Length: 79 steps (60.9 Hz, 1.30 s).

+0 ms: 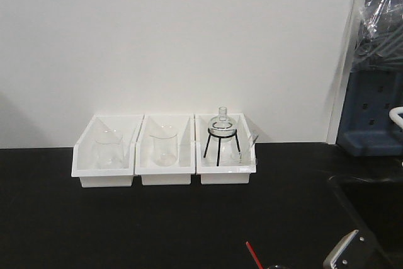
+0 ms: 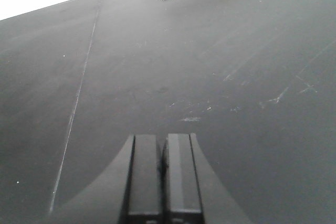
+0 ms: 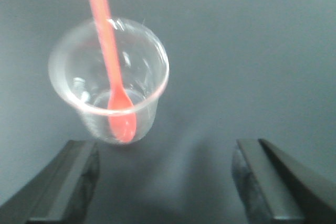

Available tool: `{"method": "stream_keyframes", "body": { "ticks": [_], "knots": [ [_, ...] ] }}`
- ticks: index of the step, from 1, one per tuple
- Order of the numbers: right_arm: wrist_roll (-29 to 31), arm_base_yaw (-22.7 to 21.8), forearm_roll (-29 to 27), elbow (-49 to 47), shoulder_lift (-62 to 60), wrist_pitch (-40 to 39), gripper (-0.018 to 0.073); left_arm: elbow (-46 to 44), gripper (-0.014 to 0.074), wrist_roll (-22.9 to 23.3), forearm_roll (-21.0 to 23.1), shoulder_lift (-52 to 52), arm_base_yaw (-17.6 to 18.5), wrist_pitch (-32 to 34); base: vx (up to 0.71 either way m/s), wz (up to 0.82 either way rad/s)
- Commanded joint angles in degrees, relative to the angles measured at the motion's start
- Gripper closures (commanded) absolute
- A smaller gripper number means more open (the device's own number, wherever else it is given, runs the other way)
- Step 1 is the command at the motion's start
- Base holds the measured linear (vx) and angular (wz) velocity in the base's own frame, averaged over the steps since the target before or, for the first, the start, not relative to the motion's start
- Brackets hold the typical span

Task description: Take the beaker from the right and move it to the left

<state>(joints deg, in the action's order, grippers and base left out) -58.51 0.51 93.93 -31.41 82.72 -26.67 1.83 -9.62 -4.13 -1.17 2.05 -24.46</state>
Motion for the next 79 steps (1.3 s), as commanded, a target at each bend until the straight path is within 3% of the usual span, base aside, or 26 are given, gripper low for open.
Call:
{"method": "stream_keyframes", "body": {
  "ticks": [1, 10, 19, 26, 30, 46, 71, 75, 79],
  "knots": [
    [-8.3, -0.2, 6.4, -1.0, -6.5, -1.2, 0.0032, 1.1, 0.0603, 0.1, 0.0, -0.4, 0.4, 4.4, 0.00, 0.00],
    [-22.2, -0.2, 7.2, -1.0, -16.5, 0.2, 0.0138, 1.1, 0.0603, 0.1, 0.0, -0.4, 0.4, 4.4, 0.00, 0.00],
    [-40.3, -0.2, 7.5, -1.0, -26.3, 5.2, 0.0377, 1.1, 0.0603, 0.1, 0.0, -0.4, 0.4, 4.4, 0.00, 0.00],
    [-50.0, -0.2, 7.6, -1.0, -33.1, 6.9, 0.0575, 1.1, 0.0603, 0.1, 0.0, -0.4, 0.4, 4.4, 0.00, 0.00],
    [-52.8, -0.2, 7.6, -1.0, -36.4, 7.3, 0.0571, 1.1, 0.0603, 0.1, 0.0, -0.4, 0.4, 4.4, 0.00, 0.00],
    [-53.1, -0.2, 7.5, -1.0, -43.7, 7.7, 0.0567, 1.1, 0.0603, 0.1, 0.0, -0.4, 0.4, 4.4, 0.00, 0.00],
    [-53.0, -0.2, 6.6, -1.0, -44.4, 8.1, 0.0567, 1.1, 0.0603, 0.1, 0.0, -0.4, 0.4, 4.4, 0.00, 0.00],
    [-45.5, -0.2, 2.0, -1.0, -44.3, 10.7, 0.0567, 1.1, 0.0603, 0.1, 0.0, -0.4, 0.4, 4.4, 0.00, 0.00],
    [-29.8, -0.2, -11.9, -1.0, -44.4, 15.4, 0.0567, 1.1, 0.0603, 0.1, 0.0, -0.4, 0.4, 4.4, 0.00, 0.00]
  ]
}}
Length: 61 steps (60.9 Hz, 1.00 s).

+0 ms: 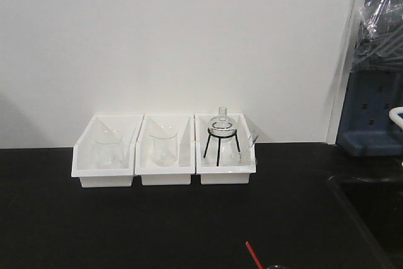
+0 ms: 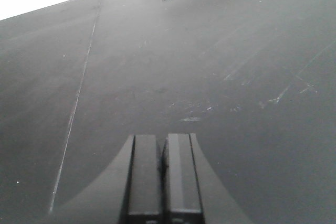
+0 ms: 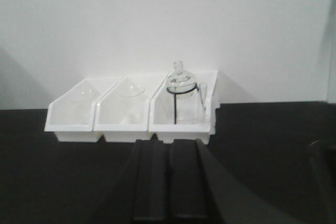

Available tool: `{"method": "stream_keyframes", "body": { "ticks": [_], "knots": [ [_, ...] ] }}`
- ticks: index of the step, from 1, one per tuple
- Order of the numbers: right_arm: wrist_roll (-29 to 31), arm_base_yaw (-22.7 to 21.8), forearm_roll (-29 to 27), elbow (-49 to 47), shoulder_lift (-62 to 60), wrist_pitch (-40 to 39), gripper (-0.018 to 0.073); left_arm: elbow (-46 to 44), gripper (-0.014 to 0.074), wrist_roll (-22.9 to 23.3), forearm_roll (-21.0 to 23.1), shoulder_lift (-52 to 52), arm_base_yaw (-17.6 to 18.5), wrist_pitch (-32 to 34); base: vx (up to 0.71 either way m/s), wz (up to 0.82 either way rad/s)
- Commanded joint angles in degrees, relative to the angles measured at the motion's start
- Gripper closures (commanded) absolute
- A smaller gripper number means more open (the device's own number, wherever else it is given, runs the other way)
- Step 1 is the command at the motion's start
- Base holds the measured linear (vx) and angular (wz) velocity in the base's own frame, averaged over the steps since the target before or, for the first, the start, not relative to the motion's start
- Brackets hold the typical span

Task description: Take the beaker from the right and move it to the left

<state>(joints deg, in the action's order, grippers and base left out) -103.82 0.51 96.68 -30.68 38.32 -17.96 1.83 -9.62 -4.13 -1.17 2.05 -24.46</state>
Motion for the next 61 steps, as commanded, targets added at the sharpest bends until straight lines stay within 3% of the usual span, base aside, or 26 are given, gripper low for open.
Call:
{"method": "stream_keyframes", "body": {
  "ticks": [1, 12, 18, 26, 30, 35, 48, 55, 61],
  "knots": [
    [19.4, -0.2, -18.2, -1.7, -0.1, 7.7, 0.0567, 1.1, 0.0603, 0.1, 0.0, -0.4, 0.4, 4.4, 0.00, 0.00],
    [74.4, -0.2, -69.3, -1.7, -0.9, 22.4, 0.0567, 1.1, 0.0603, 0.1, 0.0, -0.4, 0.4, 4.4, 0.00, 0.00],
    [97.3, -0.2, -85.9, -1.7, -2.8, 27.8, 0.0567, 1.1, 0.0603, 0.1, 0.0, -0.4, 0.4, 4.4, 0.00, 0.00],
    [114.4, -0.3, -101.1, -0.6, -6.8, 29.5, 0.0567, 1.1, 0.0603, 0.1, 0.0, -0.4, 0.4, 4.4, 0.00, 0.00],
    [117.4, -0.3, -105.2, 1.9, -10.0, 29.3, 0.0567, 1.1, 0.0603, 0.1, 0.0, -0.4, 0.4, 4.4, 0.00, 0.00],
    [116.7, -0.3, -105.9, 7.6, -15.7, 28.7, 0.0567, 1.1, 0.0603, 0.1, 0.0, -0.4, 0.4, 4.4, 0.00, 0.00],
    [106.4, -0.2, -101.5, 25.7, -32.7, 22.7, 0.0567, 1.1, 0.0603, 0.1, 0.0, -0.4, 0.4, 4.4, 0.00, 0.00],
    [105.4, -0.2, -101.0, 31.1, -40.1, 21.5, 0.0567, 1.1, 0.0603, 0.1, 0.0, -0.4, 0.4, 4.4, 0.00, 0.00],
    [105.4, -0.1, -101.0, 32.9, -39.4, 19.2, 0.0567, 1.1, 0.0603, 0.1, 0.0, -0.4, 0.4, 4.4, 0.00, 0.00]
  ]
}}
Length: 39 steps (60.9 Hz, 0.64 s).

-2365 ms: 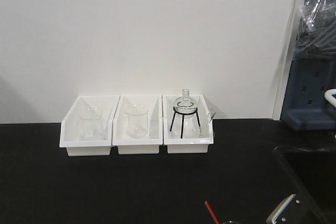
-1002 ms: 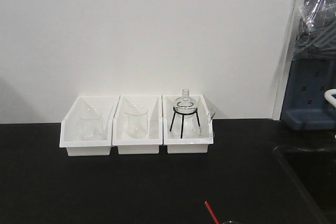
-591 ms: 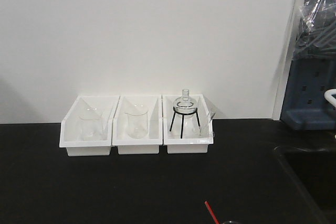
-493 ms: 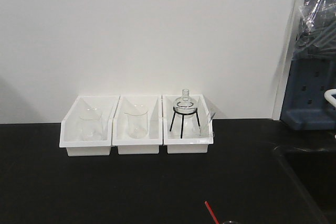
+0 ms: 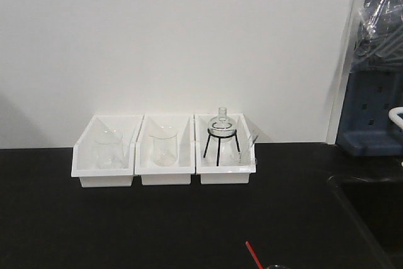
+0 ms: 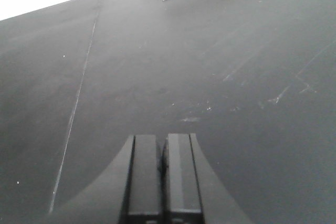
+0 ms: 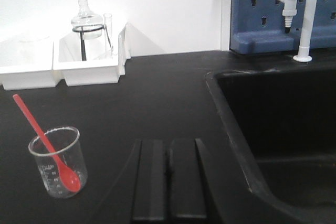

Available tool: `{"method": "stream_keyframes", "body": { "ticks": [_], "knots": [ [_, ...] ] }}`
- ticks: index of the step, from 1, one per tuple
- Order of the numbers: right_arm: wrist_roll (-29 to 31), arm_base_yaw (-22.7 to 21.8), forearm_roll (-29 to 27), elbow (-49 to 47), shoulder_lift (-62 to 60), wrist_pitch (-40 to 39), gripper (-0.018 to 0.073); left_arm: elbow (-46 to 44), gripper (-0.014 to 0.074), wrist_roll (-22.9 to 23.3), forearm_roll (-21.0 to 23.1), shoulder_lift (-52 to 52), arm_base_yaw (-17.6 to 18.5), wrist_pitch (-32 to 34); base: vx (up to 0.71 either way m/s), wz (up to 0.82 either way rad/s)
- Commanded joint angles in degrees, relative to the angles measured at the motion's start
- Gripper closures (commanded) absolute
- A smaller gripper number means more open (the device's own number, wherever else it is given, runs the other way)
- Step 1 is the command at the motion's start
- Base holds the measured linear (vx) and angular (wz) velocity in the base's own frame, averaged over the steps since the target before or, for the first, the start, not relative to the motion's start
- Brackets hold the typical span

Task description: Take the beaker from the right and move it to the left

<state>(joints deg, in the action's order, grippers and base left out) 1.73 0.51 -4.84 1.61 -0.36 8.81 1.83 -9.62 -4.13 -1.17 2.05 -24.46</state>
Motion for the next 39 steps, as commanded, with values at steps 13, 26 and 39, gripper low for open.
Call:
{"method": "stream_keyframes", "body": {
  "ticks": [13, 26, 39],
  "knots": [
    [-0.1, -0.1, 0.8, 0.7, -0.7, -6.9, 0.0567, 1.1, 0.0603, 0.1, 0.0, -0.4, 0.4, 4.4, 0.00, 0.00],
    [-0.1, -0.1, 0.8, 0.7, -0.7, -6.9, 0.0567, 1.1, 0.0603, 0.1, 0.0, -0.4, 0.4, 4.4, 0.00, 0.00],
    [-0.1, -0.1, 0.8, 0.7, -0.7, -6.9, 0.0567, 1.1, 0.0603, 0.1, 0.0, -0.4, 0.4, 4.4, 0.00, 0.00]
  ]
}}
